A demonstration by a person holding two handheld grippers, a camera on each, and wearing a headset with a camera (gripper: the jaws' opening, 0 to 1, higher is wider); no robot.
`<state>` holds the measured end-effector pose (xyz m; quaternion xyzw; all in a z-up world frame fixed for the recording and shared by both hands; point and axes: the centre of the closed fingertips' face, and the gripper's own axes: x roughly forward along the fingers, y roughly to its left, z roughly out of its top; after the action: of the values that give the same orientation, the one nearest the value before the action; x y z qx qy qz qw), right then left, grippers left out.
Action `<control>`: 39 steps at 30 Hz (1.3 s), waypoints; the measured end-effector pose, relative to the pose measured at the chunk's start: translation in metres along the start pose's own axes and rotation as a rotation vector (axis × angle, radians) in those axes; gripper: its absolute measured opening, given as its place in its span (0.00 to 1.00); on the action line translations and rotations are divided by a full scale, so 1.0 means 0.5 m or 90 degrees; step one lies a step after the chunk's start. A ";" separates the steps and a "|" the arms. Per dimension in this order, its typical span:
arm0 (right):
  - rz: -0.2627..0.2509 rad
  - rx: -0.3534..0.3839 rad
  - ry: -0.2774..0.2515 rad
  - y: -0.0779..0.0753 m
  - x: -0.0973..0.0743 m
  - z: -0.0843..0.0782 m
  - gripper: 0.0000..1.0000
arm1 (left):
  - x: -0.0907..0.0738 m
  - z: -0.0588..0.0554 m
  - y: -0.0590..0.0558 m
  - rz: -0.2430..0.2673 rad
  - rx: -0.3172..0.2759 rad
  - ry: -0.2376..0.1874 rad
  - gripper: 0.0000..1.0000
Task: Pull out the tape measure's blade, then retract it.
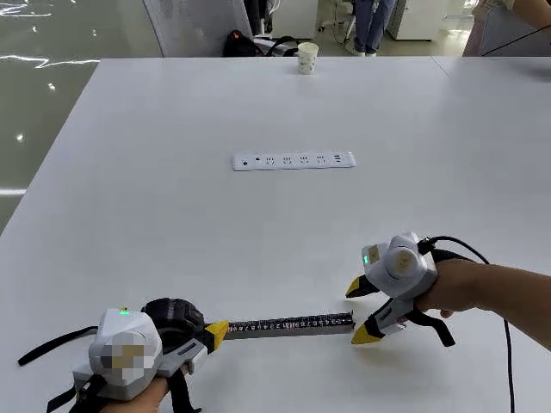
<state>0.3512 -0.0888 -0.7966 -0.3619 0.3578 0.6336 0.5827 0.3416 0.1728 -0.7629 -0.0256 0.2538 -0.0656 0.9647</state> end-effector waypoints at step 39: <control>-0.024 0.028 0.064 0.004 0.019 -0.011 0.10 | 0.014 -0.012 0.016 0.016 -0.062 0.020 0.76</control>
<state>0.3490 -0.0892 -0.8078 -0.3876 0.3934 0.5954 0.5836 0.3457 0.1797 -0.7720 -0.0686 0.2719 -0.0415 0.9590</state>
